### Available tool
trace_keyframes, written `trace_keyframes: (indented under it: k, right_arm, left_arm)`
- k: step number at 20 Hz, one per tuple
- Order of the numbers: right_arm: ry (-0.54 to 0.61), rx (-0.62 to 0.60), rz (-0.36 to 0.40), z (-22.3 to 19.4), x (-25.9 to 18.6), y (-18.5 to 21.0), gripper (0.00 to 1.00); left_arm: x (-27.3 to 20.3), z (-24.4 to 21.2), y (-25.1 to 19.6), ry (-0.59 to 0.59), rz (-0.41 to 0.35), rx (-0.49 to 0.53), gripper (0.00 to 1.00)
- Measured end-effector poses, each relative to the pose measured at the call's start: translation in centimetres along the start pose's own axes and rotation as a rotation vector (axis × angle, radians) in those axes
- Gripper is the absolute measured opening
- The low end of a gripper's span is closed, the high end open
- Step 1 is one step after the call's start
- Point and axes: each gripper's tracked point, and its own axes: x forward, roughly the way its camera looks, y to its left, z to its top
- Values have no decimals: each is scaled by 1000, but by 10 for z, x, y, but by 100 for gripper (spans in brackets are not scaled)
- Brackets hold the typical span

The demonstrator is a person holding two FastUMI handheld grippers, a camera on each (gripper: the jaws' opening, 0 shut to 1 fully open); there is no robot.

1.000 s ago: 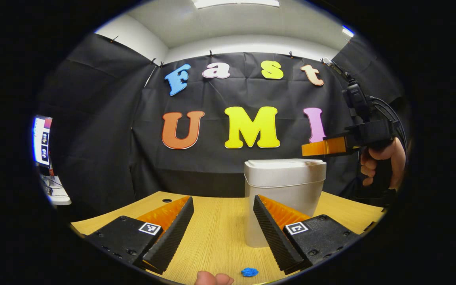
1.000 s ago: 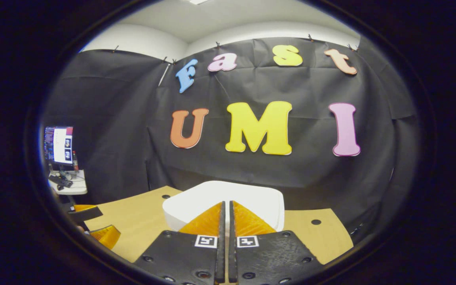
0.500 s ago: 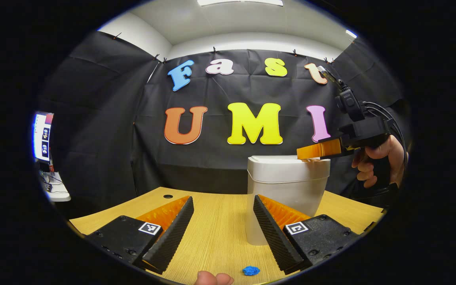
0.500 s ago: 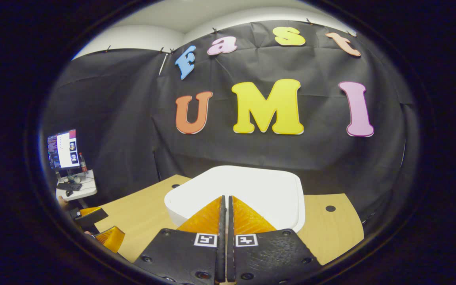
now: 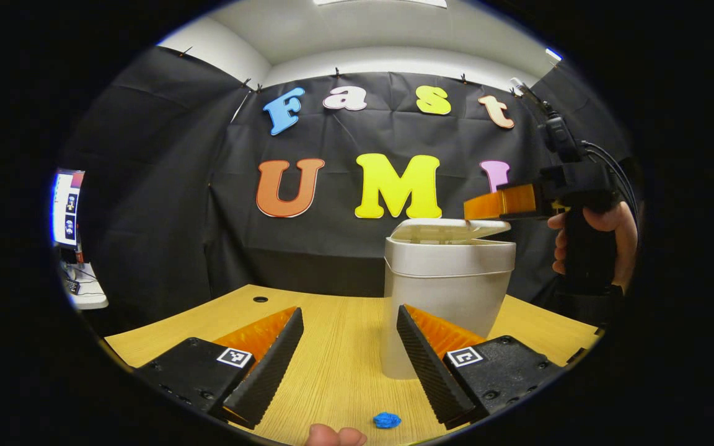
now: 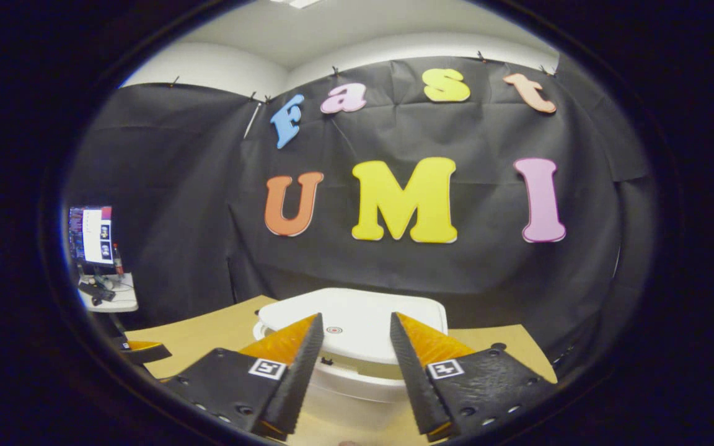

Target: Press the lid of the desktop garbage bin to open it, pick up the crumpled paper on the desktop and throw it into the bin, then pick up the pop can on the desktop and drop it into the bin, and finally close the garbage bin lid.

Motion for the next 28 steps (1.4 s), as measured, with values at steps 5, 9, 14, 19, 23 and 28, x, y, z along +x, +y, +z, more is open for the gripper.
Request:
trace_keyframes:
  k: [5, 9, 14, 19, 23, 28]
  right_arm:
    - [-60, -27, -10, 3, -23, -4, 97]
    - [-70, 11, -65, -20, -49, -20, 95]
    - [-69, 67, -105, -35, -76, -32, 95]
    - [-56, 71, -135, -55, -99, -39, 96]
    - [-8, 45, -146, -87, -111, -38, 97]
    - [11, 23, -165, -128, -131, -42, 97]
  left_arm:
    - [1, 1, -8, -1, -11, -20, 98]
    - [0, 0, -9, -3, -8, -7, 98]
    - [4, 1, -13, 1, -15, -18, 98]
    - [3, 9, -17, -22, -20, -6, 98]
    - [1, -6, -22, 18, -37, 28, 98]
    - [-8, -38, -29, 85, -53, 24, 98]
